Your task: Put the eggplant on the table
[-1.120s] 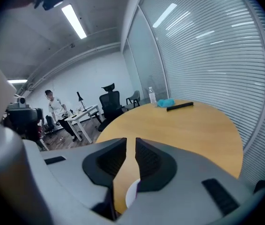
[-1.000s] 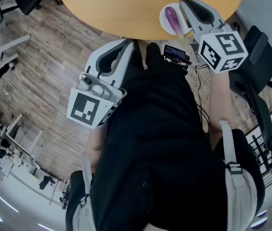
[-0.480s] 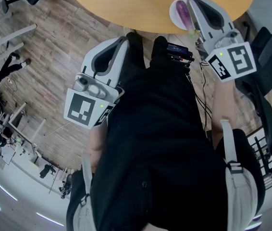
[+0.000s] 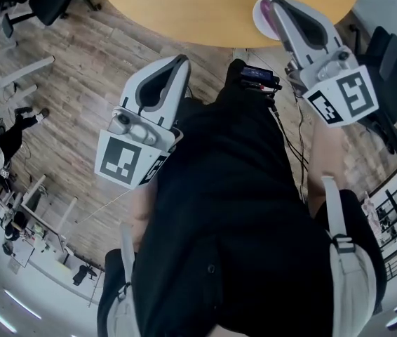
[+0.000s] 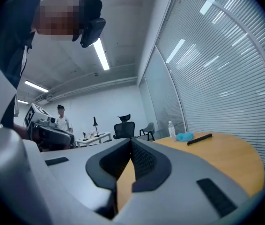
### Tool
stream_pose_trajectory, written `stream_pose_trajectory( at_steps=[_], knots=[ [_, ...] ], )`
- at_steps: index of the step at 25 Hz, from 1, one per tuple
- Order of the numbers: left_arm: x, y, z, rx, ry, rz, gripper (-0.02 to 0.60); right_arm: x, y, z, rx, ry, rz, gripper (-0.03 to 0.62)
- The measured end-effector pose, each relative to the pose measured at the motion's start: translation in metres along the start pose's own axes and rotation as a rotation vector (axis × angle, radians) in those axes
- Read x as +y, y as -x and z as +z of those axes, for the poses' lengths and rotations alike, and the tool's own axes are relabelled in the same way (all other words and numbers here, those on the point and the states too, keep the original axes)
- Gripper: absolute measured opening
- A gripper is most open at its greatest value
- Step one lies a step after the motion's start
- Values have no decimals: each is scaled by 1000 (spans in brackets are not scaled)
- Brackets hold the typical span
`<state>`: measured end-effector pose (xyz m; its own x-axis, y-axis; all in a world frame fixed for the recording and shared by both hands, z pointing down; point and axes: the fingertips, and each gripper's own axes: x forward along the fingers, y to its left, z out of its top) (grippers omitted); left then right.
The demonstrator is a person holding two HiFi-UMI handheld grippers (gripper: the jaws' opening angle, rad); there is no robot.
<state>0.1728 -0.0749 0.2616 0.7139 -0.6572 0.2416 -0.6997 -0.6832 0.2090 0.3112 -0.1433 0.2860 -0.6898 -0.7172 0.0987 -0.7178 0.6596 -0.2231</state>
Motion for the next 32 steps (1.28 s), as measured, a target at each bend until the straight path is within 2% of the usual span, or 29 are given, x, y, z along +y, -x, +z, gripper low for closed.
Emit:
stream_pose_trajectory(
  at_steps=[6,10,15,19,22,25,29,32],
  knots=[
    [25,81,-1,-67,-9,-15,12,73,-1,17,-42,-14,-56,17],
    [39,136,-10,-117,12,-16,12,138,-12,22,-28,14,-21,17],
    [63,207,-34,-147,31,-45,12,233,-39,2,7,69,18,17],
    [70,253,-40,-168,43,-74,12,293,-45,-11,11,62,24,17],
    [73,270,-35,-170,29,-88,12,323,-45,-15,8,29,42,17],
    [82,285,-47,-149,20,-65,12,347,-46,-22,18,34,96,17],
    [81,282,-19,-201,12,-65,12,347,-46,-18,7,38,110,17],
    [79,285,-40,-163,26,-37,12,344,-42,-16,7,19,121,17]
  ],
)
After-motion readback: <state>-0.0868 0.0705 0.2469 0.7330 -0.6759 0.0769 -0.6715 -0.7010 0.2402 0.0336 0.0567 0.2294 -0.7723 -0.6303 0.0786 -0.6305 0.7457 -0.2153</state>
